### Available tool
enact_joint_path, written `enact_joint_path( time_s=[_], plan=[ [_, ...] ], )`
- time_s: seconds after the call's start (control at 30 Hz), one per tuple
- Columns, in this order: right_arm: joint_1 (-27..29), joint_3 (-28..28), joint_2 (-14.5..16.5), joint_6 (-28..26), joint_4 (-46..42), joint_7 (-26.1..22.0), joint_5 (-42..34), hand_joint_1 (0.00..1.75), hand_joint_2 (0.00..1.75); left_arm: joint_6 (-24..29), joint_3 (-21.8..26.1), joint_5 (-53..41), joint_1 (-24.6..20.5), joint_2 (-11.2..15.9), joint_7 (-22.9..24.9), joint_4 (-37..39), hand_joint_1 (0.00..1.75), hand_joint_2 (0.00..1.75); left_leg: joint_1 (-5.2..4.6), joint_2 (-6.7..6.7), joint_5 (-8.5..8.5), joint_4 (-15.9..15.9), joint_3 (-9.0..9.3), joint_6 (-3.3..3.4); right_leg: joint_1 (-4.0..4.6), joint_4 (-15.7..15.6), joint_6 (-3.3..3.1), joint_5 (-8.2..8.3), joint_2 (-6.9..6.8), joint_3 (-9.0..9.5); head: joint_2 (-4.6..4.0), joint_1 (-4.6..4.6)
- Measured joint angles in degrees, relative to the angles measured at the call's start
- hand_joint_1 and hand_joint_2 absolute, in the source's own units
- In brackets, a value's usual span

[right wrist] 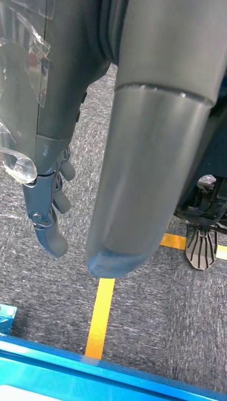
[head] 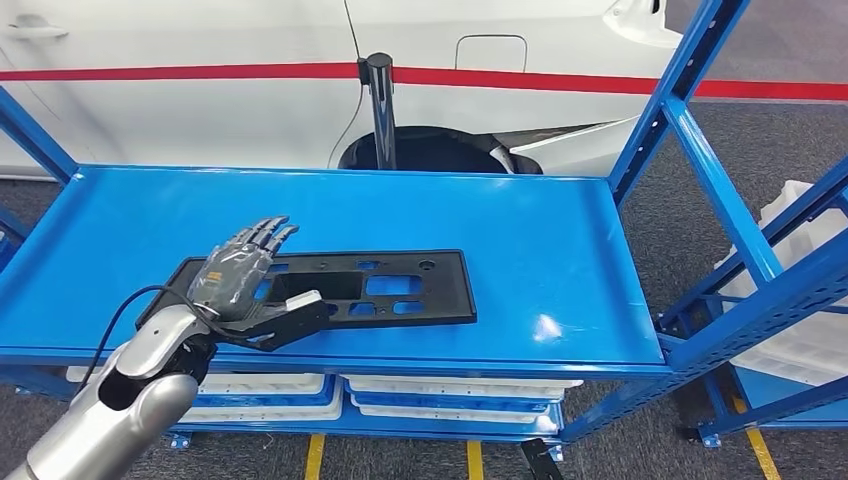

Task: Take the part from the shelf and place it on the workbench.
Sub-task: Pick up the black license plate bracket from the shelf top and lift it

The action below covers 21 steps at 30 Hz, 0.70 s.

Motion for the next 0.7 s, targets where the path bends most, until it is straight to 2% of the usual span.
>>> enact_joint_path(
  time_s=[0.1, 0.2, 0.27, 0.7],
  plan=[
    [-0.1, 0.0, 0.1, 0.0, 0.0, -0.1, -0.2, 0.0, 0.0, -2.7, -1.0, -1.1, -0.4, -1.6, -0.1, -1.8, 0.0, 1.75, -0.08, 0.03, -0.1, 0.0, 0.02, 0.18, -0.04, -0.3, 0.29, -0.01, -0.02, 0.11, 0.01, 0.0],
    [-0.1, 0.0, 0.2, -0.1, 0.0, -0.1, -0.5, 0.0, 0.0, -5.1, -3.1, -1.3, -0.8, -3.1, -0.2, -4.0, 0.0, 1.75, -0.2, 0.05, -0.12, 0.0, 0.03, 0.24, -0.19, -0.3, 1.61, -0.02, -0.02, 0.15, 0.01, -0.01],
    [-0.1, 0.0, 0.2, -0.2, 0.0, -0.1, -0.7, 0.0, 0.0, -5.7, -4.2, -1.3, -0.8, -3.8, -0.3, -5.0, 0.0, 1.75, -0.23, 0.06, -0.11, 0.0, 0.07, 0.25, -0.2, -0.4, 2.0, -0.02, -0.02, 0.16, 0.0, -0.02],
    [0.4, 0.0, 0.2, -0.2, 0.1, 0.2, -0.6, 0.0, 0.0, -6.5, -7.9, -0.6, 0.3, -4.5, -0.5, -6.9, 0.0, 1.75, 0.01, 0.1, 0.05, -0.5, 0.47, 0.1, 0.19, -0.3, 1.91, -0.06, -0.01, 0.22, 0.01, -0.02]
  ],
)
